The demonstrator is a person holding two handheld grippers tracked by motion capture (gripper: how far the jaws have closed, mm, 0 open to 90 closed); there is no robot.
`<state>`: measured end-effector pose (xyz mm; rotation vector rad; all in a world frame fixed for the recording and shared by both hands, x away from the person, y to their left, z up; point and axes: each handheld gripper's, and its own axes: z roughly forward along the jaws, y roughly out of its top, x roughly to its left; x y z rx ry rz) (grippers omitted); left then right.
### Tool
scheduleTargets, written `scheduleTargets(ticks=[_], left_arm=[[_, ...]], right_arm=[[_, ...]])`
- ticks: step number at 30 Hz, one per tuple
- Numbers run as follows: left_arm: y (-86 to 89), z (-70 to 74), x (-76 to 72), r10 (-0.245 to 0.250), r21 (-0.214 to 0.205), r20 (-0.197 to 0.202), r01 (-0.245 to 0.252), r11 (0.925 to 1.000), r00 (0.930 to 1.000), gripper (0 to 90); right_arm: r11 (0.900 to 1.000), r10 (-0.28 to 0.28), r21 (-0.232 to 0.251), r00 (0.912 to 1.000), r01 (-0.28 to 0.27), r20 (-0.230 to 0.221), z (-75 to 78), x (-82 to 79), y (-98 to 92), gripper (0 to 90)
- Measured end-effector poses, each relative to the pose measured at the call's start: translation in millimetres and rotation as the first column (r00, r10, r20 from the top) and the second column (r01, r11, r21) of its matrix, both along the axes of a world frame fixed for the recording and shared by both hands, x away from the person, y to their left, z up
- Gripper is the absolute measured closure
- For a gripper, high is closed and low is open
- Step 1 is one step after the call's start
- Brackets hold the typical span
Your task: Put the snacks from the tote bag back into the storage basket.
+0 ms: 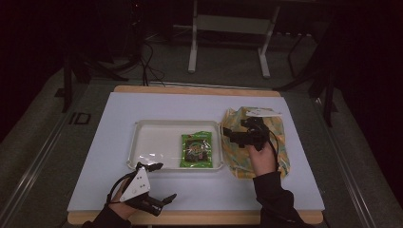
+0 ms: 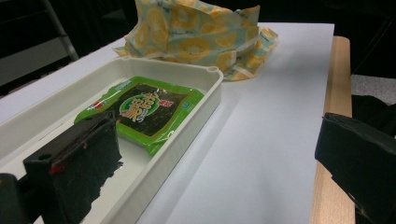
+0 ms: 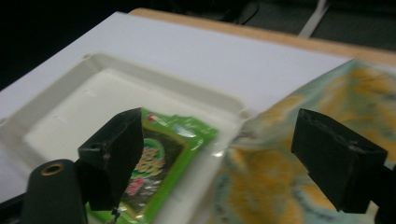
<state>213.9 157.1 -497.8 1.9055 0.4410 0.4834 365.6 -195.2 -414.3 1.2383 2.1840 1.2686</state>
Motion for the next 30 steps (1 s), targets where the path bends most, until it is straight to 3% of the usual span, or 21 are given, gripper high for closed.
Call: scheduleTargets(ticks=[7, 13, 20, 25, 30], left_arm=[[-0.1, -0.1, 0.0, 0.001, 0.003, 0.000, -0.001, 1.0000, 1.0000, 0.4], [-0.4, -0.3, 0.2, 0.000, 0.006, -0.001, 0.000, 1.0000, 1.0000, 0.4], [-0.6, -0.6, 0.2, 0.000, 0.006, -0.003, 0.000, 1.0000, 1.0000, 0.4], [-0.8, -0.8, 0.2, -0.001, 0.007, -0.003, 0.001, 1.0000, 1.0000, 0.4], [-0.7, -0.9, 0.2, 0.000, 0.007, -0.002, 0.000, 1.0000, 1.0000, 0.5]], right_arm=[[0.9989, -0.047, 0.009, 0.9976, 0.047, 0.051, 6.4, -6.1, -24.2, 15.2], [0.9975, -0.069, -0.014, 0.9947, 0.070, 0.077, 7.0, -11.7, -42.5, 14.9], [0.9951, -0.090, -0.035, 0.9931, 0.093, 0.075, -0.1, -16.3, -60.1, 14.8], [0.9934, -0.109, -0.027, 0.9901, 0.112, 0.088, -8.8, -22.5, -72.7, 14.9], [0.9887, -0.134, -0.052, 0.9847, 0.140, 0.112, -18.0, -29.5, -83.5, 15.1]])
